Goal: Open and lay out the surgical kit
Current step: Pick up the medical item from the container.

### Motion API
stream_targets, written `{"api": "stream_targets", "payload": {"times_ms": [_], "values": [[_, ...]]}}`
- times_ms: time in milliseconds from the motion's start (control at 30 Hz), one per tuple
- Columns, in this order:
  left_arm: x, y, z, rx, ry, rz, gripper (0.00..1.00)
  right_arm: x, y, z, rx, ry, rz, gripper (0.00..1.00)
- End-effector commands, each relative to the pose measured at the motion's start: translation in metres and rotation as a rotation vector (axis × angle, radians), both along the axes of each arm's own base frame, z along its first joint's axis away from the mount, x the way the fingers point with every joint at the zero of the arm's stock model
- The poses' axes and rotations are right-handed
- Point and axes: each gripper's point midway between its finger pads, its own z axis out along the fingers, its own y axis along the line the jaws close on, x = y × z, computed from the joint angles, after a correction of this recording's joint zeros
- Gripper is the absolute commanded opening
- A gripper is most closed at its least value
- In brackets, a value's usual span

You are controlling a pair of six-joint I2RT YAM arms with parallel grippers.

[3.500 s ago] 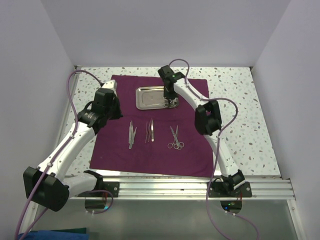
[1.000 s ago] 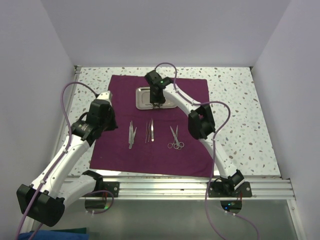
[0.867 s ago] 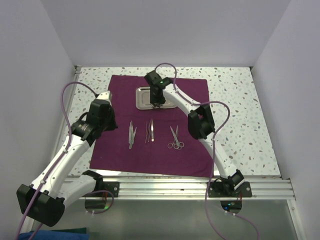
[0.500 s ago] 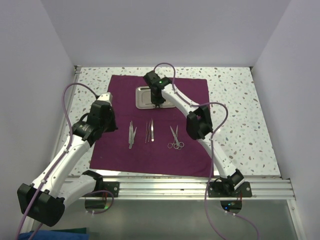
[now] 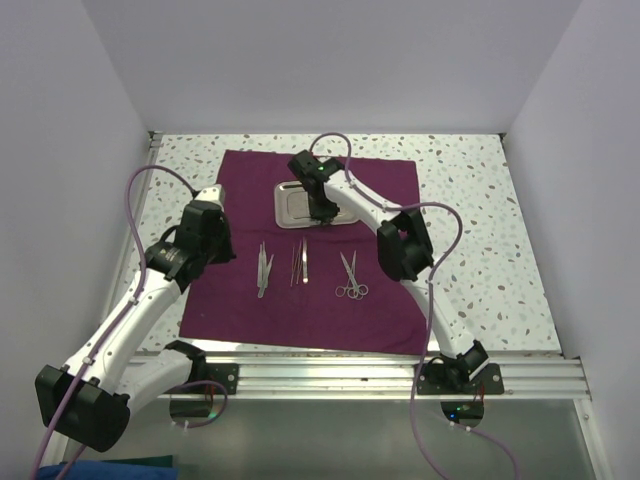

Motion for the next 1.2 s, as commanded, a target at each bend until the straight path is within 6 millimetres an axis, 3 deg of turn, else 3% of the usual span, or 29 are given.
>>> {"api": "stream_targets", "payload": {"times_ms": [0, 33, 67, 200, 300, 400, 500, 633, 800, 1033, 1100, 1167], "values": [[0.006, 0.001, 0.007, 0.001, -0.035, -0.004, 0.00, -0.059, -0.031, -0.071, -0.155, 0.292, 0.012, 0.33], [0.005, 0.002, 0.007, 0.007, -0.030, -0.005, 0.00, -0.060, -0.029, -0.072, -0.149, 0.295, 0.015, 0.33], [0.005, 0.002, 0.007, 0.009, -0.030, -0.005, 0.00, -0.061, -0.028, -0.076, -0.144, 0.304, 0.015, 0.25], [0.004, 0.004, 0.008, 0.018, -0.031, -0.004, 0.00, -0.061, -0.023, -0.088, -0.119, 0.315, 0.013, 0.07], [0.004, 0.004, 0.008, 0.019, -0.033, -0.006, 0.00, -0.056, -0.022, -0.087, -0.111, 0.303, 0.015, 0.00], [0.004, 0.004, 0.008, 0.019, -0.034, -0.007, 0.00, -0.047, -0.016, -0.073, -0.084, 0.268, 0.014, 0.00], [0.005, 0.003, 0.010, 0.016, -0.041, -0.009, 0.00, -0.031, -0.013, -0.047, -0.039, 0.209, 0.005, 0.00], [0.007, 0.000, 0.009, 0.005, -0.042, -0.015, 0.00, -0.005, -0.007, 0.005, 0.041, 0.099, 0.000, 0.00], [0.008, -0.003, 0.006, -0.003, -0.041, -0.024, 0.00, 0.010, -0.013, 0.058, 0.120, 0.019, -0.020, 0.00], [0.010, -0.006, 0.007, -0.010, -0.051, -0.037, 0.00, 0.004, -0.026, 0.099, 0.133, -0.024, -0.021, 0.00], [0.010, -0.005, 0.005, -0.010, -0.046, -0.037, 0.00, -0.003, -0.032, 0.102, 0.121, -0.011, -0.021, 0.00], [0.011, -0.006, 0.005, -0.013, -0.046, -0.040, 0.00, -0.011, -0.037, 0.120, 0.132, -0.027, -0.022, 0.00]]}}
